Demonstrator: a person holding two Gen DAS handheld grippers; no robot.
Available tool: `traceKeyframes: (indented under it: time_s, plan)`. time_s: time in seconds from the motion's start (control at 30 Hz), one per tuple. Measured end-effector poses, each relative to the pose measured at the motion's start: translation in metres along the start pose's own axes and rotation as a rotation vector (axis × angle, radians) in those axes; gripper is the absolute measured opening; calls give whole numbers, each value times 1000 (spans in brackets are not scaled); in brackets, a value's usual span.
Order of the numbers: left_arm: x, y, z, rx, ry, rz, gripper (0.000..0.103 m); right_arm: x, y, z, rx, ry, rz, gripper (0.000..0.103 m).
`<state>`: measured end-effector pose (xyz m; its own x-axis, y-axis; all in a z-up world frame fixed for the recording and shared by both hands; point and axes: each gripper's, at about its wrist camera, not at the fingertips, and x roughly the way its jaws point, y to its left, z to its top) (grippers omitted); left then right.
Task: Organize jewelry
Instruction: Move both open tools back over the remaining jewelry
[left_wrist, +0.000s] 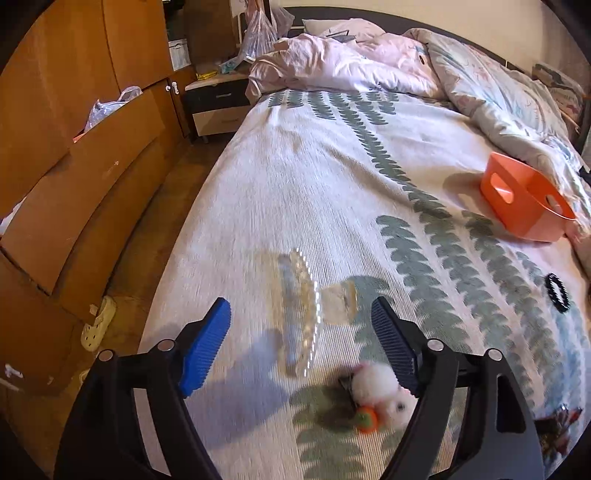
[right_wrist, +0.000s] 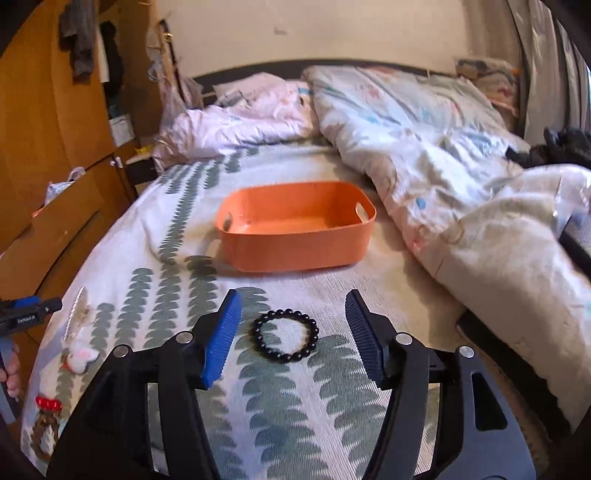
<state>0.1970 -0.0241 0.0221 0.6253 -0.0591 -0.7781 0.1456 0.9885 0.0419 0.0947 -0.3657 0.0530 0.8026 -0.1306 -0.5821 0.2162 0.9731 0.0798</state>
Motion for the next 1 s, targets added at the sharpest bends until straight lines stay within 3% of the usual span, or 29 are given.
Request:
traceKeyframes:
  time_s: [0.13,0.3,0.37,0.53,0.73,1.0]
  plan:
    - [-16,3,-14,18,14,50,84,-27,5,-10,-7,-21,30,70]
    - [-38,15,-36,-19,15,57,84,-58,7,-27,18,-35,65,71]
    - [-49,18,-52,-32,15,38,84,-71,6,-42,25,-21,73,71]
    - [-75,19,-89,9,-8,77,84,-102,11,-90,-16,4,50,71]
    - [-103,23,-137,8,-29,35,86,-134,15,-134,-16,10,76,71]
    - [-95,24,-173,17,24,82,86,-142,32,-150,-80,26,32,71]
